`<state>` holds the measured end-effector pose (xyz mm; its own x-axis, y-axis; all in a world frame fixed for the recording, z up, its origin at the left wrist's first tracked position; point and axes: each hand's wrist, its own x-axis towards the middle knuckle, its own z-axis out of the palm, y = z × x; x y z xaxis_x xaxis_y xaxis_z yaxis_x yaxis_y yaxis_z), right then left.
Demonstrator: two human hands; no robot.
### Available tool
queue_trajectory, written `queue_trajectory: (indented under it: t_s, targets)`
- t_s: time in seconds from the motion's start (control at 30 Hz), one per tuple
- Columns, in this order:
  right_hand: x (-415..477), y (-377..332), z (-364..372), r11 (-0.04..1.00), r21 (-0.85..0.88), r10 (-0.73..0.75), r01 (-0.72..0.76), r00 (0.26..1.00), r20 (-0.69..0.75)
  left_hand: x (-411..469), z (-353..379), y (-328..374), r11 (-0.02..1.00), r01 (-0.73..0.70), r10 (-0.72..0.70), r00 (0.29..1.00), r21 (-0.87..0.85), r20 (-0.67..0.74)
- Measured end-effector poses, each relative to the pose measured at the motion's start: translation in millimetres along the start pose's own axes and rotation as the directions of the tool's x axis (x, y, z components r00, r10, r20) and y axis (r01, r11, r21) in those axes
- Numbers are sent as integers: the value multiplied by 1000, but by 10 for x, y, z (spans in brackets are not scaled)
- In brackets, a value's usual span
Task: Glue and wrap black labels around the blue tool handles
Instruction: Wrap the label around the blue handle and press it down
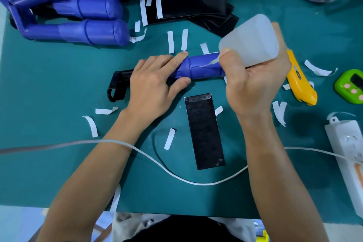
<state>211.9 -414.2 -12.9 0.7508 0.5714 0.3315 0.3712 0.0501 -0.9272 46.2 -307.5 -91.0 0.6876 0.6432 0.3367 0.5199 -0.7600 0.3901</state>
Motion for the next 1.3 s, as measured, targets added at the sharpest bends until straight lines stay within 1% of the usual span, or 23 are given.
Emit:
queue_trajectory:
  t_s: [0.4,0.7,0.9,1.1,1.23,1.3]
  targets:
    - [33,-37,-71,999,-43,4,-5,1000,-31,-4,-17,2,1000,3,-3,1000,-4,10]
    - [60,-61,-145,999,-36,25,-27,998,-56,-5,-22,-1,1000,-3,3,1000,-7,16]
    - [70,-90,-192,995,-101,11,-18,997,-77,-11,-17,-3,1000,-5,5,1000,3,13]
    - [88,-92,-226,994,-111,10,-21,995,-98,-11,-18,-5,1000,-6,6,1000,9,10]
    - [104,-65,-256,999,-46,12,-16,995,-97,-8,-25,7,1000,-9,8,1000,13,14]
    - [124,-51,-270,998,41,60,-55,991,-122,-7,-30,14,1000,-6,6,1000,12,14]
